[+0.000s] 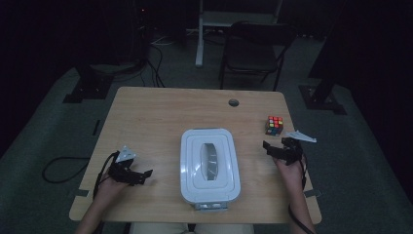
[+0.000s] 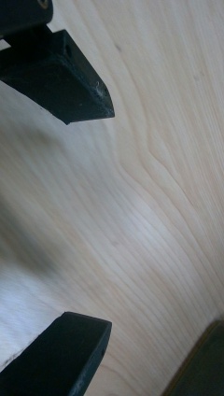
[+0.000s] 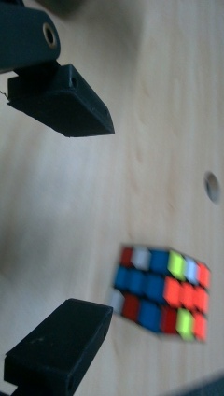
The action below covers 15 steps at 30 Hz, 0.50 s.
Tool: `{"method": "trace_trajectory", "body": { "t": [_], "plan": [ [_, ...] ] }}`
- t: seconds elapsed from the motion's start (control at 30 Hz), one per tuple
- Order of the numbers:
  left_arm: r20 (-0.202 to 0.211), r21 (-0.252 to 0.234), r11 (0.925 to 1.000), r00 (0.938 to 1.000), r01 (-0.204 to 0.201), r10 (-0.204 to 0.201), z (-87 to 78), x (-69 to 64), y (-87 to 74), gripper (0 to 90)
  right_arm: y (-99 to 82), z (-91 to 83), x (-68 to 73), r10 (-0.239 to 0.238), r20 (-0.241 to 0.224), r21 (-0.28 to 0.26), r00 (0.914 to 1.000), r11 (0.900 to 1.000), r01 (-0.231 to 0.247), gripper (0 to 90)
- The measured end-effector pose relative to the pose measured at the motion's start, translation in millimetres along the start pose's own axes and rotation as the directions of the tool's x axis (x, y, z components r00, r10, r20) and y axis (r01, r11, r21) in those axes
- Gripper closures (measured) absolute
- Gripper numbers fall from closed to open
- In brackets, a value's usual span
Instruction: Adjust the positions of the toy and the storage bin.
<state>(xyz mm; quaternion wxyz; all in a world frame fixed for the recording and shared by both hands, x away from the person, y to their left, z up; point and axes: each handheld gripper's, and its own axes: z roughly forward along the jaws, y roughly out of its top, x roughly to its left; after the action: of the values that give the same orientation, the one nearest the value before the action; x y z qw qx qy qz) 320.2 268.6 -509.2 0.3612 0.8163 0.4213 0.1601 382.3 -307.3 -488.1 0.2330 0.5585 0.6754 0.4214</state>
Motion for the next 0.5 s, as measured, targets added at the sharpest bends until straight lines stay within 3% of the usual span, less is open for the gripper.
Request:
{"method": "trace_trajectory", "body": {
  "t": [0.07,0.17,0.23,0.37,0.5],
  "plan": [
    [0.003,-0.018,0.9996,0.9997,0.024,-0.024,-5.5,5.4,-7.7,2.5,7.6,3.0,-6.6,0.009,0.046,-0.019,0.9989,0.9998,-0.008,11.5],
    [-0.005,-0.016,0.9996,0.9997,0.024,-0.024,-10.9,9.4,-15.9,2.6,17.6,10.9,-16.7,0.034,0.09,-0.025,0.9953,0.9992,-0.032,11.5],
    [-0.01,-0.016,0.9997,0.9998,0.018,-0.019,-11.8,9.4,-17.8,2.5,20.3,13.9,-19.9,0.045,0.091,-0.028,0.9948,0.9987,-0.043,11.5],
    [0.017,-0.012,0.9998,0.9998,0.013,-0.013,-10.6,10.5,-24.6,2.5,29.4,35.8,-29.2,0.08,0.105,0.022,0.9912,0.9963,-0.083,11.5],
    [0.027,0.007,1.0,0.9996,0.0,0.0,-8.4,10.2,-25.0,1.6,29.2,52.8,-32.3,0.087,0.153,0.063,0.9843,0.9932,-0.098,11.5]
  ]
}}
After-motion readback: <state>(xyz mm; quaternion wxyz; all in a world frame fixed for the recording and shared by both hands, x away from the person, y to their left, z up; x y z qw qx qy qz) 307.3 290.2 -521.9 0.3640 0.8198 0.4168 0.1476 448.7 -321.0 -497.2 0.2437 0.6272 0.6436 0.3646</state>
